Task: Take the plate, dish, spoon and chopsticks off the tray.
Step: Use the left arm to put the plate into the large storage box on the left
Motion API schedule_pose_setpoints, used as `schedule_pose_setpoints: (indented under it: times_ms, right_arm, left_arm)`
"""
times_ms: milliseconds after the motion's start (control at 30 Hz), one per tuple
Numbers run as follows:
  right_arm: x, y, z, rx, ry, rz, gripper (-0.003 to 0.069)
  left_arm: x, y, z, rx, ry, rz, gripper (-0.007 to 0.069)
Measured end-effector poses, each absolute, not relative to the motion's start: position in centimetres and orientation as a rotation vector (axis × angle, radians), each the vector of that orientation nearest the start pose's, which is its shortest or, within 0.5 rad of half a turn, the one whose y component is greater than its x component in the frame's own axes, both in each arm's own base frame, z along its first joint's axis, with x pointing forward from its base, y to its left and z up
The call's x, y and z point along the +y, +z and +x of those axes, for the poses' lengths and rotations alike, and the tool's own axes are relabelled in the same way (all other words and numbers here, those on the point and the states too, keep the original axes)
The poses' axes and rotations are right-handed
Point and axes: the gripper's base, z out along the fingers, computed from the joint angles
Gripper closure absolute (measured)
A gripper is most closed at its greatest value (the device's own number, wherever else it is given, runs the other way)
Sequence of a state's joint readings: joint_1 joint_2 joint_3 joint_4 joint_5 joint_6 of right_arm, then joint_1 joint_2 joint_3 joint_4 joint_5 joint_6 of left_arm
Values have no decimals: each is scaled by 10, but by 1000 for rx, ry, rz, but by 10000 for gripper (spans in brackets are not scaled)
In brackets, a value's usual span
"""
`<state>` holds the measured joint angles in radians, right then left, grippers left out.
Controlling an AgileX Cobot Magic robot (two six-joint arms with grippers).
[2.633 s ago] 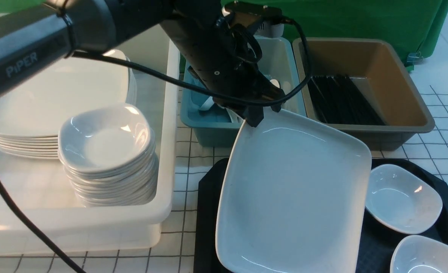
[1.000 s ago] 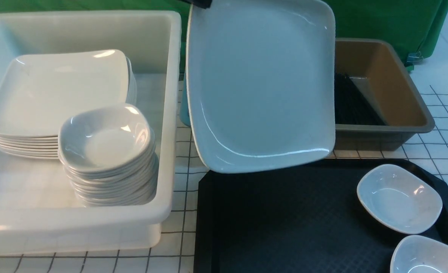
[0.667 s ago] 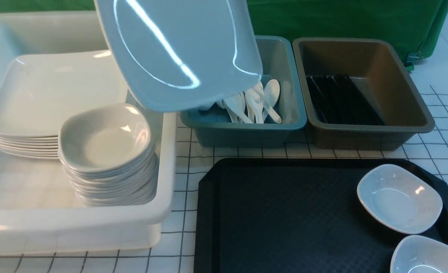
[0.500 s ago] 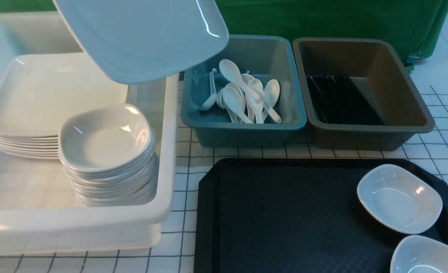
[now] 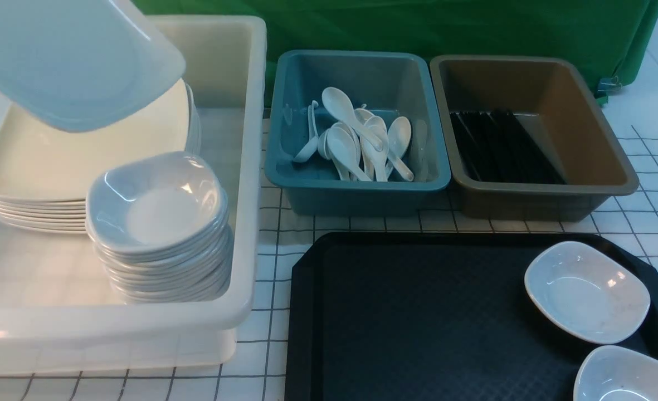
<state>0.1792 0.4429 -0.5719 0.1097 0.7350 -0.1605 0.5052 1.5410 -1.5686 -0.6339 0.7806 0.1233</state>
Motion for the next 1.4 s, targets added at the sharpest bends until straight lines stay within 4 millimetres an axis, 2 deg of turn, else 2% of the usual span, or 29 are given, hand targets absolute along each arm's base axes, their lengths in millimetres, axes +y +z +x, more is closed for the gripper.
schedule_pose_setpoints:
  times_ms: [300, 500, 767, 1067, 1333, 1400]
  right_arm:
    - [21, 309, 78, 2064, 137, -313, 444]
    - [21, 309, 78, 2064, 137, -313, 435]
    - [21, 309, 78, 2064, 137, -313, 429]
    - [21, 309, 78, 2064, 137, -313, 426]
    - [21, 309, 78, 2064, 137, -313, 421]
    - [21, 309, 78, 2064, 137, -313, 421]
  left_arm:
    - [141, 366, 324, 1976, -382, -807, 604]
    - [143, 325, 321, 1920, -459, -1027, 604]
    - [142, 287, 313, 1842, -501, -1232, 603]
    - [128, 277, 316, 1859, -504, -1230, 604]
    - [126, 271, 310, 2019, -408, -1113, 589]
    - [125, 269, 308, 2072, -388, -1083, 559]
